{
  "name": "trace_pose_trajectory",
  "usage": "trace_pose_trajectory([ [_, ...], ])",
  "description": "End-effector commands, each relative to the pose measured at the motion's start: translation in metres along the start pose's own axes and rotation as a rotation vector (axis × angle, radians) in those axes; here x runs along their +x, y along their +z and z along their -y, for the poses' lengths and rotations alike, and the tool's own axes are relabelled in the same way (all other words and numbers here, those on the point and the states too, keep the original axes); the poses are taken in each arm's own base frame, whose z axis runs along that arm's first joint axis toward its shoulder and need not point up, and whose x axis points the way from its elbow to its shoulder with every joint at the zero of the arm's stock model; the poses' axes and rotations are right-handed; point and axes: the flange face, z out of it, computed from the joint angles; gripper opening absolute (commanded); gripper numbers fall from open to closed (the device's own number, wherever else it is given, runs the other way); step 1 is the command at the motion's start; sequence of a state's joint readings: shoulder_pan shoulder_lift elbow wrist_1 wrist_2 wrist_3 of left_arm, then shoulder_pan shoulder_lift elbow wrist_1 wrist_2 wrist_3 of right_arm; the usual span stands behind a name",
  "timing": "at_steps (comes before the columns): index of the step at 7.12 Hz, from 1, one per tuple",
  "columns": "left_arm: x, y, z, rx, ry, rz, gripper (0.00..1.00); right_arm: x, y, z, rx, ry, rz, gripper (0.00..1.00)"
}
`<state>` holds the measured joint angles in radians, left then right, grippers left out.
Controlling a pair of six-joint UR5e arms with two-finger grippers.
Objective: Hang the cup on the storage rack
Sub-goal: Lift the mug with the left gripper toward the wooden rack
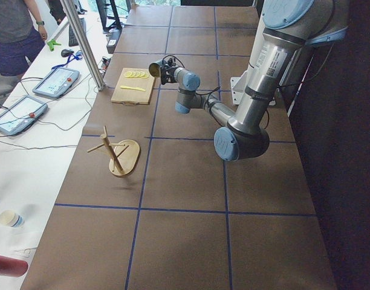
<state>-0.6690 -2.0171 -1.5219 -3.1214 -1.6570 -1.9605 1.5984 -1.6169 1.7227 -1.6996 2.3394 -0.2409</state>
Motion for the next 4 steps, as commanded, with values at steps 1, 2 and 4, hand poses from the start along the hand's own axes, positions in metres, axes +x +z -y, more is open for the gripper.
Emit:
trace_pose_trajectory([
  [1, 0.026, -0.032, 0.059, 0.085, -0.225, -0.068, 0.0, -0.002, -0.001, 0.001, 0.004, -0.004, 0.008, 1.0],
  [2, 0.042, -0.051, 0.093, 0.137, -0.342, -0.105, 0.0, -0.002, -0.002, 0.001, 0.005, -0.003, 0.008, 1.0],
  [4, 0.05, -0.096, 0.137, 0.185, -0.508, -0.182, 0.0, -0.002, -0.002, 0.001, 0.005, -0.003, 0.008, 1.0],
])
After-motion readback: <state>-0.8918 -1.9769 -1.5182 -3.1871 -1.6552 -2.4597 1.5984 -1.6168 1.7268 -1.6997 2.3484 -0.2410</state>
